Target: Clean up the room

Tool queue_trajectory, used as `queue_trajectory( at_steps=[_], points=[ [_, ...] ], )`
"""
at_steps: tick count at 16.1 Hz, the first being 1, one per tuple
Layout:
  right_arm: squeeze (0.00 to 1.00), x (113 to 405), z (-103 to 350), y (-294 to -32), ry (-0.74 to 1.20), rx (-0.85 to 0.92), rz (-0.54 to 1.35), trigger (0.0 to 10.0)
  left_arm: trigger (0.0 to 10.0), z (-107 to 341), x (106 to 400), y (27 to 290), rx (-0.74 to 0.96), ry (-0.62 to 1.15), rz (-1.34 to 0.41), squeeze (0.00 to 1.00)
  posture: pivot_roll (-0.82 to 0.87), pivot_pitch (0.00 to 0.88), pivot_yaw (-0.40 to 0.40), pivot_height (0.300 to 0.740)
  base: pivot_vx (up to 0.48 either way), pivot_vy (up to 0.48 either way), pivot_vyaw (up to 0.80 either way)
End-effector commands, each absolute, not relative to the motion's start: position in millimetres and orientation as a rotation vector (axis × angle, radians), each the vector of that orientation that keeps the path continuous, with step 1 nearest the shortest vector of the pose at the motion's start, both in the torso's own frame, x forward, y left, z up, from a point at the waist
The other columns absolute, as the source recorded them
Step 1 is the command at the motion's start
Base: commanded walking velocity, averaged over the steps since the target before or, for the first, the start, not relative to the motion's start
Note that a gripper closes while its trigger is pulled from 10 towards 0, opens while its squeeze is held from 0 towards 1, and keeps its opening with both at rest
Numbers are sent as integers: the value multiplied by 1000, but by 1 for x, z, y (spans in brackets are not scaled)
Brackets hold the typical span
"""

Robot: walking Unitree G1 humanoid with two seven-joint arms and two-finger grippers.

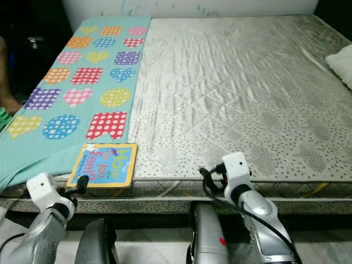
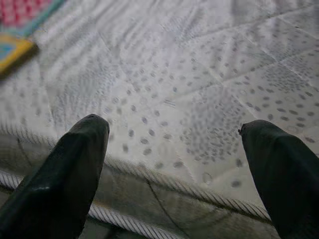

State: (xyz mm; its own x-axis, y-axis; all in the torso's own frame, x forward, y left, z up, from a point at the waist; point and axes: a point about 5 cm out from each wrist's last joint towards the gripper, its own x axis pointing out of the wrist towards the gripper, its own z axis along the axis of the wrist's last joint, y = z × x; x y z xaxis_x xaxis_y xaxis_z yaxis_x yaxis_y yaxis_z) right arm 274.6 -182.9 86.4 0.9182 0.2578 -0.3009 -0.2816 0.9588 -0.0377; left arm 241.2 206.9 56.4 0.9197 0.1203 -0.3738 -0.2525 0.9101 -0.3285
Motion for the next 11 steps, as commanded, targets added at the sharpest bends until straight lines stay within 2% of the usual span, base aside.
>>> queue_trajectory(
  at_steps=[1, 4, 8, 11],
  points=[
    [0, 281, 101, -181, 230, -44, 261, 10000, 10000, 63, 239, 203, -332, 346, 147, 0, -165, 58, 17, 542, 0, 0, 0],
    [0, 290, 112, -176, 153, 9, 226, 10000, 10000, 69, 238, 203, -315, 314, 113, 0, -170, 32, 30, 542, 0, 0, 0],
    [0, 306, 124, -179, 96, 20, 189, 10000, 10000, 84, 263, 200, -319, 256, 87, 0, -172, 0, 38, 589, 0, 0, 0],
    [0, 308, 124, -180, 91, 18, 178, 10000, 10000, 88, 266, 201, -316, 243, 77, 0, -175, 0, 43, 618, 0, 0, 0]
  ],
)
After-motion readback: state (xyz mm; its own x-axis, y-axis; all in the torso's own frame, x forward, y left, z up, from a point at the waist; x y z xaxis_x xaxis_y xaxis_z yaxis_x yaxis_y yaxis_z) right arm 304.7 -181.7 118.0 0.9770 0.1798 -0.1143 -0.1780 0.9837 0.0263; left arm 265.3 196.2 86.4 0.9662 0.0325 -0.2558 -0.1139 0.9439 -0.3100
